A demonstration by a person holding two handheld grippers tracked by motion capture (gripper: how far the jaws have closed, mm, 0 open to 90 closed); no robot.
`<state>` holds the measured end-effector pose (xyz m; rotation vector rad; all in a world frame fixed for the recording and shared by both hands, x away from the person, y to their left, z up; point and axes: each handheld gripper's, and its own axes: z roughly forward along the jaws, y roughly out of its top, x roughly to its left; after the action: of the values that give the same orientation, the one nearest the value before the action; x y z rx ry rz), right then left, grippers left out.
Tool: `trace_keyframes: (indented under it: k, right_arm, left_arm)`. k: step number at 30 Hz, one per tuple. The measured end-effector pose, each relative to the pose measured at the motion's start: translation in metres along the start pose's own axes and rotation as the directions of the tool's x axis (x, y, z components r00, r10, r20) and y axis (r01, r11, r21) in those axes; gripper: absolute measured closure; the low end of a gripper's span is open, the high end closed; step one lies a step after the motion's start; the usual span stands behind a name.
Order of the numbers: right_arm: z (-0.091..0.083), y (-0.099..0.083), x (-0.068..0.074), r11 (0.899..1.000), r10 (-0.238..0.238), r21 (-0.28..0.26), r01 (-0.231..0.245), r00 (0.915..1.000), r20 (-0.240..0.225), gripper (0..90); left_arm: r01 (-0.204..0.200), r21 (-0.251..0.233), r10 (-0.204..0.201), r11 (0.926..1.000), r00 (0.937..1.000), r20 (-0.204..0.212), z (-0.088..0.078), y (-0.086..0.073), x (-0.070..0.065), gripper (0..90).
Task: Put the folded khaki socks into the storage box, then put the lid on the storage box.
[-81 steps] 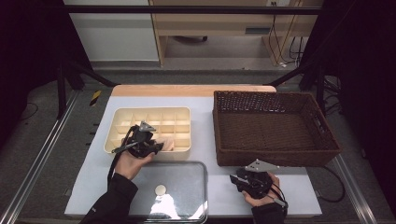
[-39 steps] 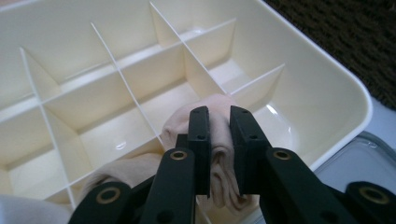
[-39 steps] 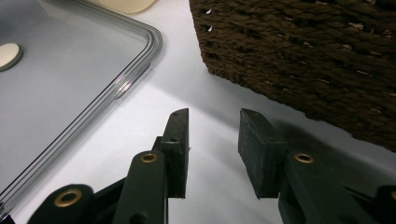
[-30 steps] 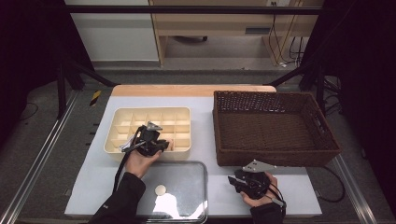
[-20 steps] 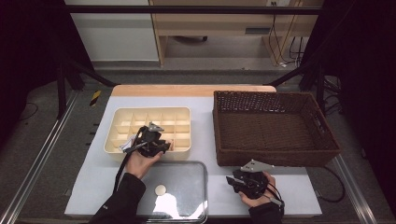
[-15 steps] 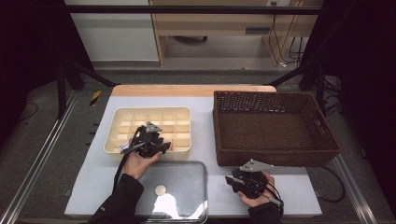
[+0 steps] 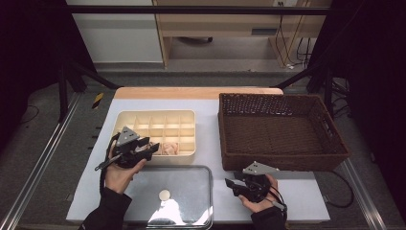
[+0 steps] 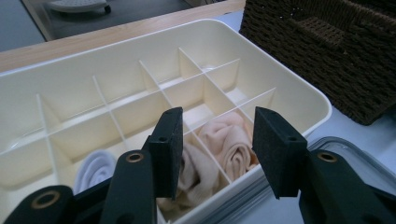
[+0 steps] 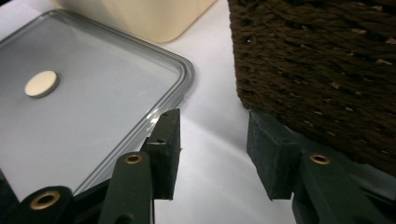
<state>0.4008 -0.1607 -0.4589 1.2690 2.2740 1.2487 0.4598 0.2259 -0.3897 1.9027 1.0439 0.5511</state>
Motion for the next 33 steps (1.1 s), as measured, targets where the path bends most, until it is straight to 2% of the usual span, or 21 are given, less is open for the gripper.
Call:
trace_keyframes:
  k: [5, 8, 16, 20, 23, 27, 31, 33]
  right_arm:
    - [0.001, 0.002, 0.004, 1.0, 0.003, -0.01, -0.004, 0.9999, -0.016, 52.0]
    - [0.003, 0.003, 0.008, 1.0, -0.002, -0.022, 0.002, 0.9996, -0.028, 49.9]
    - [0.008, 0.006, 0.017, 1.0, -0.019, -0.026, 0.017, 0.9989, -0.044, 47.0]
    - [0.012, 0.007, 0.02, 1.0, -0.021, -0.021, 0.02, 0.9983, -0.055, 46.6]
    - [0.017, 0.007, 0.023, 1.0, -0.022, -0.015, 0.021, 0.9977, -0.064, 46.8]
    - [0.023, 0.006, 0.028, 1.0, -0.028, -0.003, 0.028, 0.9966, -0.077, 47.1]
    - [0.028, 0.004, 0.033, 0.999, -0.031, 0.013, 0.033, 0.9957, -0.088, 47.5]
    - [0.029, 0.003, 0.036, 0.999, -0.038, 0.013, 0.04, 0.9946, -0.097, 47.5]
  left_arm:
    - [-0.021, 0.014, 0.021, 0.9997, 0.9997, -0.016, -0.013, -0.016, 0.007, 52.5]
    - [-0.014, 0.013, 0.014, 0.9998, 0.9999, 0.0, -0.019, -0.027, 0.008, 51.7]
    - [0.006, -0.033, -0.006, 0.9995, 0.9999, -0.015, -0.041, -0.056, 0.01, 48.0]
    - [0.009, -0.026, -0.009, 0.9996, 0.9999, -0.005, -0.045, -0.071, 0.016, 44.9]
    - [0.03, -0.033, -0.03, 0.999, 0.9995, -0.004, -0.048, -0.084, 0.021, 43.1]
    - [0.042, -0.018, -0.042, 0.999, 0.9991, -0.009, -0.051, -0.1, 0.024, 40.4]
    - [0.038, 0.012, -0.037, 0.9992, 0.9987, -0.035, -0.05, -0.107, 0.025, 39.8]
    - [0.054, 0.013, -0.054, 0.9984, 0.998, -0.032, -0.051, -0.108, 0.026, 40.1]
